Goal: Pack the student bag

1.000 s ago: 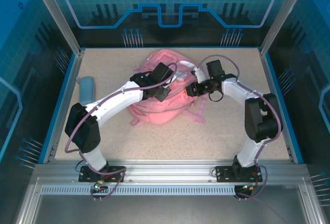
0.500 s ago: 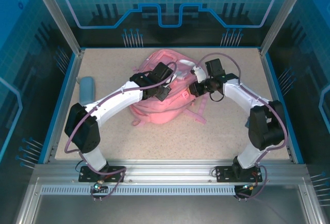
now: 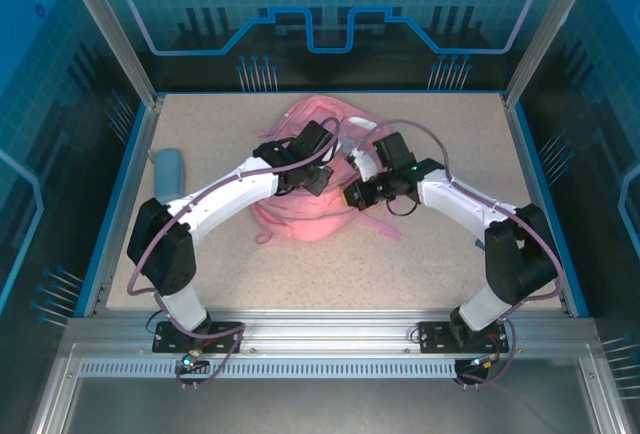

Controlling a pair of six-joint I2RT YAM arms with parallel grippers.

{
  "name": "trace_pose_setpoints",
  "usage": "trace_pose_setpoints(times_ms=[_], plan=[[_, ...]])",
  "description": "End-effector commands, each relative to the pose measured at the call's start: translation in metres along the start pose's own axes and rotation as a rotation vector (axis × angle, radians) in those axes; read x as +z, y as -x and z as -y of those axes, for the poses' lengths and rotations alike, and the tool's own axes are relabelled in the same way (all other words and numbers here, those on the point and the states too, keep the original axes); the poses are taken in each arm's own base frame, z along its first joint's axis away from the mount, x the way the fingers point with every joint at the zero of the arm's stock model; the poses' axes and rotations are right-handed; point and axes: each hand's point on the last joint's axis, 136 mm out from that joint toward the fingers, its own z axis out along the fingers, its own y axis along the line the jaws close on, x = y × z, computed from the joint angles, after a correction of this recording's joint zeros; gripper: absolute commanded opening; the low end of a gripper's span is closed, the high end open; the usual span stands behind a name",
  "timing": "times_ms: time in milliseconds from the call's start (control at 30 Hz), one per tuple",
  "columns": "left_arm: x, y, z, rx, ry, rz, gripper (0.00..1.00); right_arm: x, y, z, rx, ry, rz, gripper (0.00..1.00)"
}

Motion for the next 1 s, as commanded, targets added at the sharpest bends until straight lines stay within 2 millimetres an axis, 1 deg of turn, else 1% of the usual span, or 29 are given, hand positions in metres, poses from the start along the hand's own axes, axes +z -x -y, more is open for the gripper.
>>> trace_pose_setpoints(times_ms=[0,33,100,133,167,233,267,367,467,500,567,633,667,733,767,833,867,900,933,967], plan=[[-0.008,0.044,0.011,-0.167,-0.087,0.149,0.00,0.007,0.000,-0.040,0.049,0.149,0.049,0.00],[-0.008,0.044,0.013,-0.187,-0.102,0.150,0.00,0.008,-0.001,-0.041,0.062,0.150,0.063,0.00],[-0.008,0.045,0.019,-0.221,-0.140,0.146,0.00,0.008,-0.004,-0.034,0.093,0.120,0.091,0.00],[-0.009,0.046,0.021,-0.228,-0.157,0.145,0.02,0.004,-0.004,-0.027,0.103,0.085,0.108,0.00],[-0.010,0.045,0.023,-0.234,-0.174,0.141,0.06,-0.002,-0.003,-0.019,0.113,0.043,0.131,0.00],[-0.014,0.044,0.028,-0.243,-0.235,0.124,0.20,-0.017,-0.001,0.001,0.137,-0.040,0.173,0.00],[-0.017,0.042,0.030,-0.248,-0.272,0.113,0.27,-0.028,0.000,0.014,0.157,-0.092,0.194,0.00],[-0.027,0.040,0.032,-0.256,-0.360,0.108,0.48,-0.049,0.000,0.050,0.203,-0.209,0.217,0.00],[-0.032,0.036,0.025,-0.245,-0.379,0.110,0.61,-0.060,0.001,0.082,0.193,-0.349,0.200,0.00],[-0.032,0.033,0.024,-0.229,-0.379,0.105,0.63,-0.064,0.003,0.093,0.183,-0.400,0.200,0.00],[-0.030,0.029,0.023,-0.172,-0.373,0.093,0.65,-0.069,0.009,0.108,0.175,-0.448,0.201,0.00],[-0.025,0.023,0.026,-0.102,-0.378,0.078,0.66,-0.070,0.016,0.119,0.170,-0.459,0.205,0.00],[-0.022,0.019,0.026,-0.062,-0.368,0.069,0.67,-0.068,0.020,0.119,0.164,-0.427,0.204,0.00],[-0.014,0.011,0.018,-0.005,-0.311,0.043,0.68,-0.064,0.027,0.107,0.159,-0.306,0.214,0.00],[-0.013,0.008,0.014,-0.001,-0.291,0.030,0.68,-0.063,0.029,0.101,0.161,-0.267,0.218,0.02],[-0.013,0.008,0.008,-0.041,-0.255,0.015,0.68,-0.058,0.028,0.088,0.198,-0.187,0.202,0.18],[-0.015,0.009,0.007,-0.075,-0.249,0.012,0.68,-0.057,0.027,0.086,0.228,-0.169,0.196,0.27],[-0.018,0.010,0.006,-0.118,-0.249,0.012,0.68,-0.057,0.026,0.085,0.274,-0.158,0.194,0.41],[-0.020,0.009,0.005,-0.173,-0.239,0.009,0.68,-0.056,0.025,0.084,0.319,-0.149,0.198,0.52],[-0.022,0.009,0.004,-0.220,-0.224,0.008,0.68,-0.056,0.025,0.083,0.359,-0.136,0.200,0.57]])
